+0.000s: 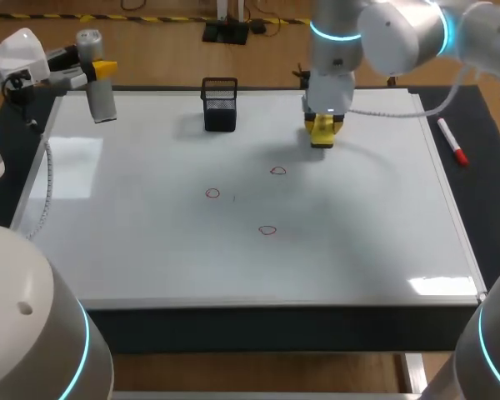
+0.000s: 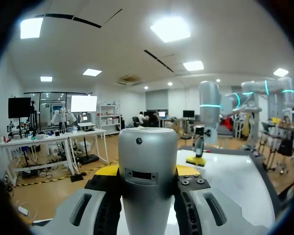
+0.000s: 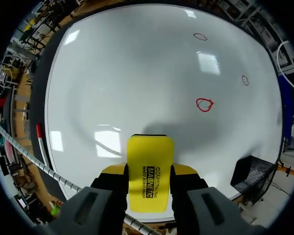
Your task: Pick up the inspection probe, press it on each red-marked spot on the whiteboard one by one, put down the probe, pick up the eraser, and wipe off all the red marks.
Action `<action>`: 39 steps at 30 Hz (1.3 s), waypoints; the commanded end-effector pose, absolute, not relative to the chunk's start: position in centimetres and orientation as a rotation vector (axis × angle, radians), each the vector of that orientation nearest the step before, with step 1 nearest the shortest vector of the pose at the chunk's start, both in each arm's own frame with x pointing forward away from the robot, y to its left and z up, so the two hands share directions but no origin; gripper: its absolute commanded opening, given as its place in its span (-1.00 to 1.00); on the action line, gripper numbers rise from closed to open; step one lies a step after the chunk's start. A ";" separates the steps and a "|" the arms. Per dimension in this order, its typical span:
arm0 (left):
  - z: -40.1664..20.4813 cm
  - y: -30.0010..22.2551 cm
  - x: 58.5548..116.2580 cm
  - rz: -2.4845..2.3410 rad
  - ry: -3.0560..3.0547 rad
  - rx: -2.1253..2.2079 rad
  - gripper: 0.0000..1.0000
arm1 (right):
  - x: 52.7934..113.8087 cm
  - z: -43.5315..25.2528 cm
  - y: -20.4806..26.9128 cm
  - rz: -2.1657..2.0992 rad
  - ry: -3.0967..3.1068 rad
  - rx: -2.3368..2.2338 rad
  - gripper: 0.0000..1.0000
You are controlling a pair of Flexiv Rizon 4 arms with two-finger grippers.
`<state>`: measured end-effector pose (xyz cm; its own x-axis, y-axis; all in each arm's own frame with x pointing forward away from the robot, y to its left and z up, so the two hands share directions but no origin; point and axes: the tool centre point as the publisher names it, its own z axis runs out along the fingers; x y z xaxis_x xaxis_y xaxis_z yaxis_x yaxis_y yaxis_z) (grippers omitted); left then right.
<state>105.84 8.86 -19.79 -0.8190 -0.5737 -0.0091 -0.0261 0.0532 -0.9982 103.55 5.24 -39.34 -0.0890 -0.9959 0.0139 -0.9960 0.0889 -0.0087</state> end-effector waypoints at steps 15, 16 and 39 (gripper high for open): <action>-19.7 8.8 105.8 -1.815 1.930 -0.601 -1.00 | 101.5 -38.7 -5.2 0.020 -2.476 1.926 -1.00; -19.7 8.8 105.8 -1.815 1.930 -0.601 -1.00 | 101.4 -38.8 -5.5 0.023 -2.479 1.919 -1.00; -19.7 8.8 105.8 -1.815 1.930 -0.601 -1.00 | 99.8 -39.5 -9.5 -0.013 -2.540 1.800 -1.00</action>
<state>105.84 8.86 -19.79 -0.8190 -0.5737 -0.0091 -0.0261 0.0532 -0.9982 99.82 -9.39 -39.59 -0.3328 -0.9428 0.0172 -0.9425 0.3332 0.0259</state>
